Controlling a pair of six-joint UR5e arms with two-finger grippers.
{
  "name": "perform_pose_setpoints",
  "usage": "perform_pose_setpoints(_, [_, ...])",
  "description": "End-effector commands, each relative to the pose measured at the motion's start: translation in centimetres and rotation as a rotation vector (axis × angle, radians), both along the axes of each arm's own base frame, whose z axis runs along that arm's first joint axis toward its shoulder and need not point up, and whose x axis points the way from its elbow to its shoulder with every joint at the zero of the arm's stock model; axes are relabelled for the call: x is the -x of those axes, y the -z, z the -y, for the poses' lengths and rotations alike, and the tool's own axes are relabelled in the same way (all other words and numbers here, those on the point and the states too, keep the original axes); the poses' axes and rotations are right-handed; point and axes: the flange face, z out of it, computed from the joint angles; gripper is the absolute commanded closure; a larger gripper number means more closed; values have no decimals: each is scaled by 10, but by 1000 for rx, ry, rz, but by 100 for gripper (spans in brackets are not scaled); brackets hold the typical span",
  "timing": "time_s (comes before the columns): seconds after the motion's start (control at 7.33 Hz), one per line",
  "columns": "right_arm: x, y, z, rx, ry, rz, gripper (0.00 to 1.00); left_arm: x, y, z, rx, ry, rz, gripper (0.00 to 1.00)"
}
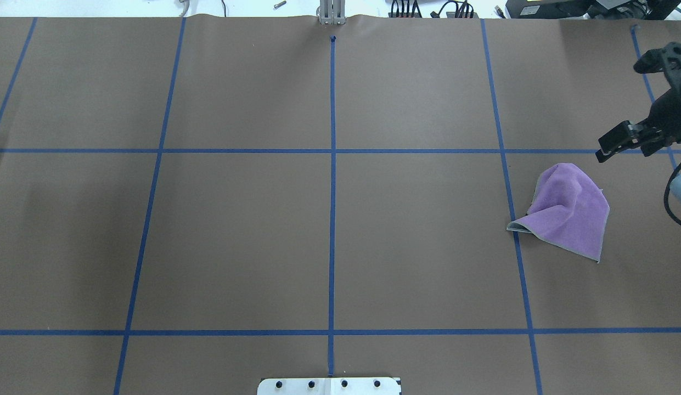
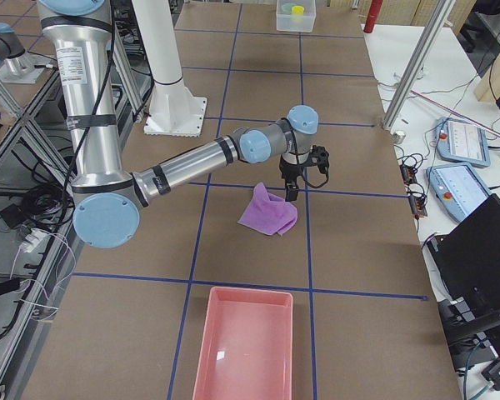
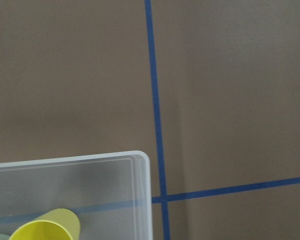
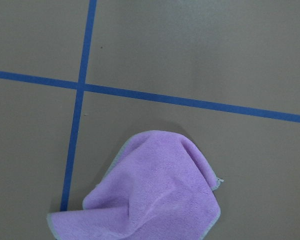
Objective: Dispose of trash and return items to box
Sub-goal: 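Lower the right gripper onto the purple cloth and pinch it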
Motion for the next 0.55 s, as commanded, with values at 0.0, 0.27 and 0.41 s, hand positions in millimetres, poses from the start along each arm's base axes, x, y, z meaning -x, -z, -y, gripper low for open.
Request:
perform_pose_setpoints(0.0, [46, -54, 11, -22, -22, 16, 0, -28, 31, -27, 28, -1, -1, 2])
perform_pose_setpoints(0.27, [82, -58, 4, 23, -74, 37, 1, -29, 31, -34, 22, -2, 2, 2])
perform_pose_setpoints(0.41, [94, -62, -1, 15, -62, 14, 1, -29, 31, -34, 22, -2, 1, 2])
